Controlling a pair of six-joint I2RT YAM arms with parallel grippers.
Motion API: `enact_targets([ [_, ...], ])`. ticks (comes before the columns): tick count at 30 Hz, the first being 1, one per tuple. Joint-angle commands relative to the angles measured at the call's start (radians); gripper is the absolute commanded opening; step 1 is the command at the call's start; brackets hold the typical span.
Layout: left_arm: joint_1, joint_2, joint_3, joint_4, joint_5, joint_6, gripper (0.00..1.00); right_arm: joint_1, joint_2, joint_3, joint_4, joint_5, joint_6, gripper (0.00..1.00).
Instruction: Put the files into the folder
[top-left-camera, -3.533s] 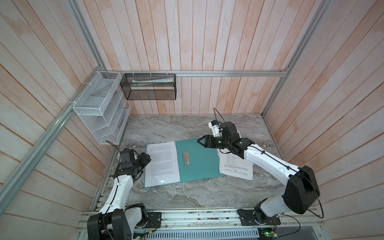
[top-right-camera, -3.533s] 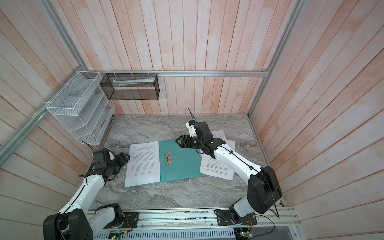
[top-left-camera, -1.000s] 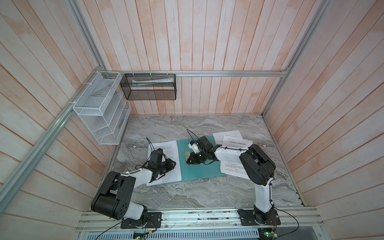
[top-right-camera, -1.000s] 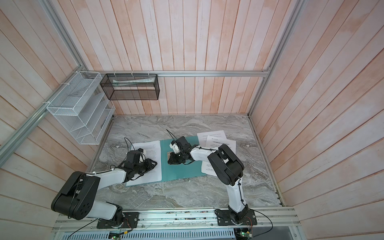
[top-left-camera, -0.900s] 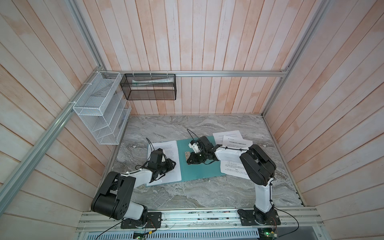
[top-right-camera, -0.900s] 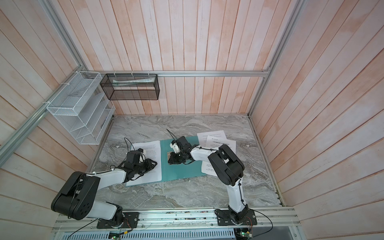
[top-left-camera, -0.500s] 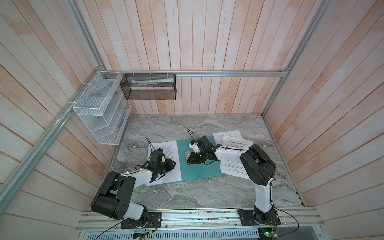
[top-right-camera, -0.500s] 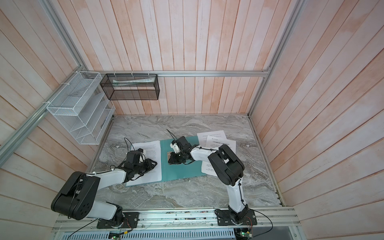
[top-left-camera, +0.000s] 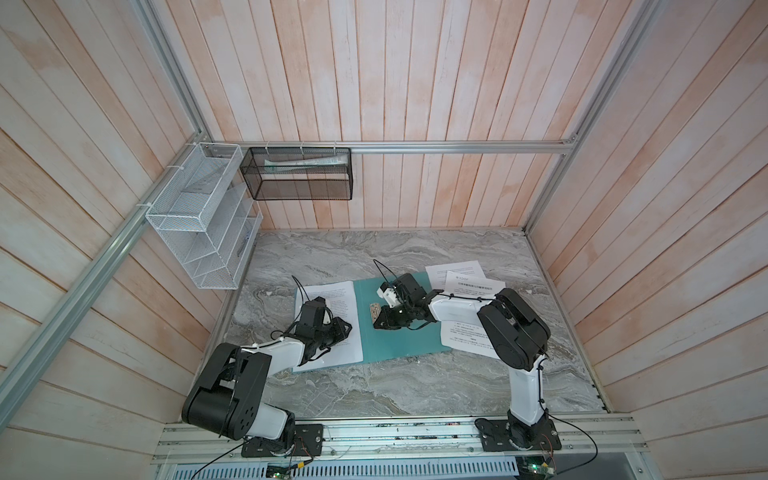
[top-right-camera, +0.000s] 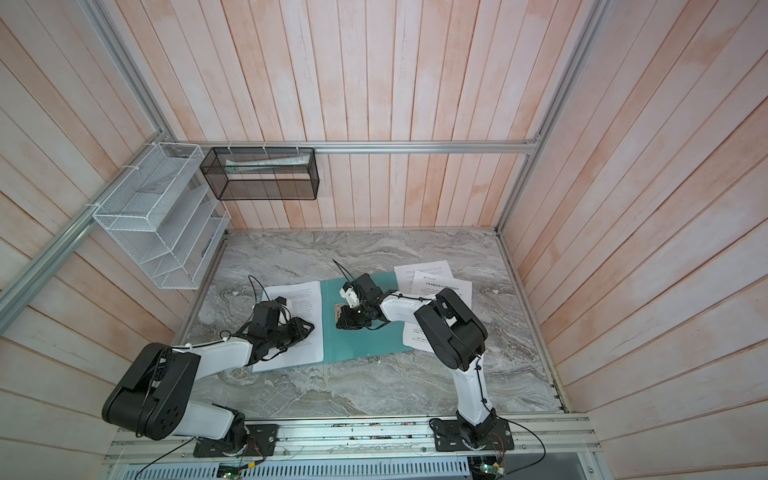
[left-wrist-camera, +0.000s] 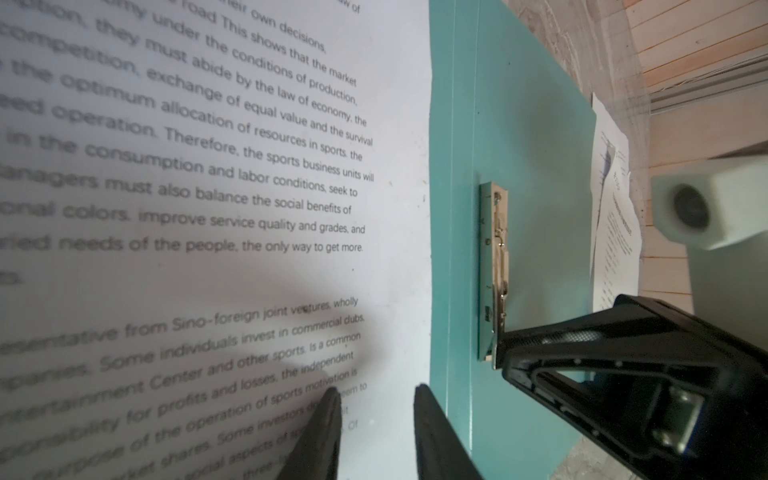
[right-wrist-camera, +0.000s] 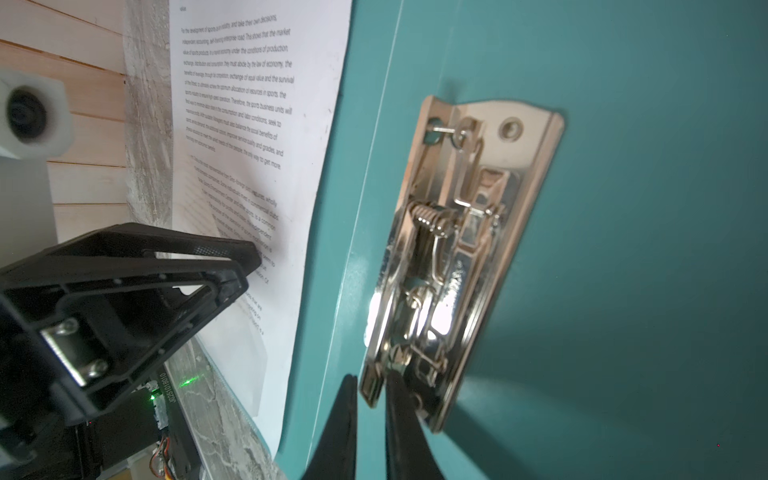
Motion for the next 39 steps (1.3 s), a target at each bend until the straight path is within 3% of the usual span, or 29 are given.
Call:
enact_targets([
  [1, -0.005, 0.037, -0.047, -0.140, -0.038, -0.007, 0.33, 0.005, 0.028, -0.007, -0.010, -0.015, 0.012, 0.13],
  [9, -0.005, 0.043, -0.045, -0.144, -0.043, -0.007, 0.32, 0.006, 0.031, -0.007, -0.017, -0.011, 0.015, 0.02],
  [17, -0.005, 0.089, -0.014, -0.174, -0.052, -0.004, 0.30, -0.003, 0.049, -0.005, -0.054, 0.003, 0.013, 0.00],
  [26, -0.005, 0.106, -0.009, -0.186, -0.063, -0.010, 0.29, -0.005, 0.158, 0.058, -0.271, 0.188, -0.026, 0.00],
  [33, -0.006, 0.119, 0.001, -0.199, -0.081, -0.016, 0.29, 0.012, 0.206, 0.089, -0.417, 0.485, -0.080, 0.00],
  [39, -0.004, 0.154, 0.020, -0.218, -0.091, -0.021, 0.29, 0.014, 0.241, 0.045, -0.431, 0.569, -0.113, 0.00],
])
